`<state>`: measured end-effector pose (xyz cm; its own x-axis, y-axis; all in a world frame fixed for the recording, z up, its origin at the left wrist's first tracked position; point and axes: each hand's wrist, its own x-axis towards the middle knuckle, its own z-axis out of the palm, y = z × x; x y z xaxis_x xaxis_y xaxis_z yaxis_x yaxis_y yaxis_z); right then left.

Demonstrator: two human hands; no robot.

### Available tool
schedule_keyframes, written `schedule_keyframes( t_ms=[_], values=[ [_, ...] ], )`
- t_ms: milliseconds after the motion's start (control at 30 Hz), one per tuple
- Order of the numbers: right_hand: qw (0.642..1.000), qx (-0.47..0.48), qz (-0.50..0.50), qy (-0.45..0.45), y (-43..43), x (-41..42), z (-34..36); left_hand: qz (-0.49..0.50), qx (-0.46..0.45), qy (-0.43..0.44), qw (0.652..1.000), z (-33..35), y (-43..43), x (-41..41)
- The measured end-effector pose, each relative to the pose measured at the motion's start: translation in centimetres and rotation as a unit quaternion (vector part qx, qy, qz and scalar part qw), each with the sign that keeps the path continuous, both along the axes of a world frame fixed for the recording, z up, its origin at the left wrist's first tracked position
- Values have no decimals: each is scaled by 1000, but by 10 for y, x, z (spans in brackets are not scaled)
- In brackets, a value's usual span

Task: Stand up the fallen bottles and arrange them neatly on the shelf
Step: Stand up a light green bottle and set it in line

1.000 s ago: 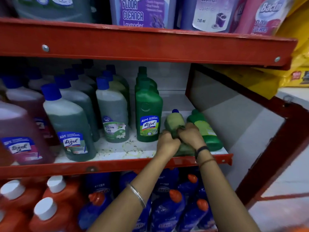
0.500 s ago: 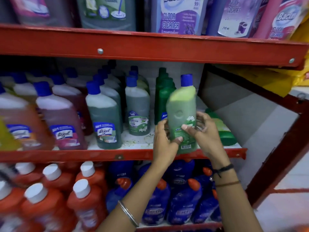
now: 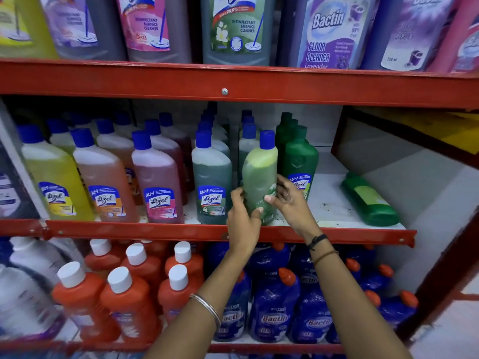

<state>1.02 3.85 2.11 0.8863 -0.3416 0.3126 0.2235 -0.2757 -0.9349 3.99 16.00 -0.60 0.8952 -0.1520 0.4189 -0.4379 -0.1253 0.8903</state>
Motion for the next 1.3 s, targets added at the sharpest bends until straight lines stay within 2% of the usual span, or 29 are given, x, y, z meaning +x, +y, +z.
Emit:
schedule_keyframes(
  t_ms=[267, 500, 567, 700, 800, 967, 1167, 1300],
  values=[
    [997, -55, -60, 0, -1, 1, -12, 29, 34, -81, 996, -7, -10, -18],
    [999, 25, -20, -11, 2, 1, -13, -4, 4, -80, 997, -8, 3, -15],
    [999, 24, -20, -16, 0, 4, -15, 1, 12, -52, 999, 0, 3, -9],
    [997, -46, -62, -18, 4, 2, -23, -37, 52, 72, 995, 5, -6, 11],
    [996, -43, -74, -39, 5, -1, -27, -62, 79, 96, 990, 5, -9, 16],
    [999, 2, -37, -34, -6, 0, -33, -35, 54, 71, 995, 1, -5, 6],
    [998, 42, 34, 23, -21, 11, -32, 6, 56, 26, 998, -8, 0, -10],
    [994, 60, 85, 41, -27, 21, -28, 13, 69, 33, 997, -9, -1, -17]
  ],
)
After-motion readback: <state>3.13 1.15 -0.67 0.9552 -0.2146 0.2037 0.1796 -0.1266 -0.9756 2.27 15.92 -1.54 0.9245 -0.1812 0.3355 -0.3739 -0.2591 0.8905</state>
